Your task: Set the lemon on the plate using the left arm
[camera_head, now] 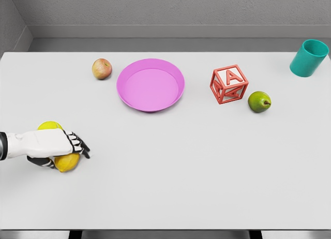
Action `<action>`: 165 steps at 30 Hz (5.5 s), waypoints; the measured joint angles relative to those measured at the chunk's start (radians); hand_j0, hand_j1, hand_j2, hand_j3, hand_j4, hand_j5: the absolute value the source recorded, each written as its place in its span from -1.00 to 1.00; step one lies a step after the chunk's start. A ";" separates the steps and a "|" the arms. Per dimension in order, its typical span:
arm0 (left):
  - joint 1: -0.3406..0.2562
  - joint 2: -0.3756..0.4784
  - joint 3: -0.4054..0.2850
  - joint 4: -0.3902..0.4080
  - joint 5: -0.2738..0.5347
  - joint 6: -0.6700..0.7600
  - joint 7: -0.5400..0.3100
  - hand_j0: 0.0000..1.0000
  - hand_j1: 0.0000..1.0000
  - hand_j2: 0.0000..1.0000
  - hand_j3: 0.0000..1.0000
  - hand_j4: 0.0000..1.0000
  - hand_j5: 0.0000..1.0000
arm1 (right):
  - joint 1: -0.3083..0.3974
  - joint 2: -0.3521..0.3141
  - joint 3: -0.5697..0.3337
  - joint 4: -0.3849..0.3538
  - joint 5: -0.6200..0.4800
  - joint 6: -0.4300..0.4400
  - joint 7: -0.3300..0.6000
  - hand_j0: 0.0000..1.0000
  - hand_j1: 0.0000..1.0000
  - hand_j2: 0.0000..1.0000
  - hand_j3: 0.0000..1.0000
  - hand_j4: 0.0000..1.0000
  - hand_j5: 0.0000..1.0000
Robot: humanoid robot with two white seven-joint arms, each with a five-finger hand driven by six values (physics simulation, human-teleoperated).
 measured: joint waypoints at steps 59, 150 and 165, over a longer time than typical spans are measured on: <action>-0.169 -0.177 0.001 -0.024 0.097 -0.003 -0.003 -0.45 -0.45 -0.45 -0.45 -0.45 -0.45 | 0.000 0.000 0.000 0.000 0.000 0.000 0.000 1.00 1.00 1.00 1.00 1.00 1.00; -0.646 -0.730 -0.148 0.770 -0.017 -0.003 -0.003 0.95 0.95 0.95 0.95 0.95 0.95 | 0.000 0.000 0.000 0.000 0.000 0.000 0.000 1.00 1.00 1.00 1.00 1.00 1.00; -0.546 -0.508 -0.159 0.535 0.135 -0.004 -0.003 1.00 1.00 1.00 1.00 1.00 1.00 | 0.000 0.000 0.000 0.000 0.000 0.000 0.000 1.00 1.00 1.00 1.00 1.00 1.00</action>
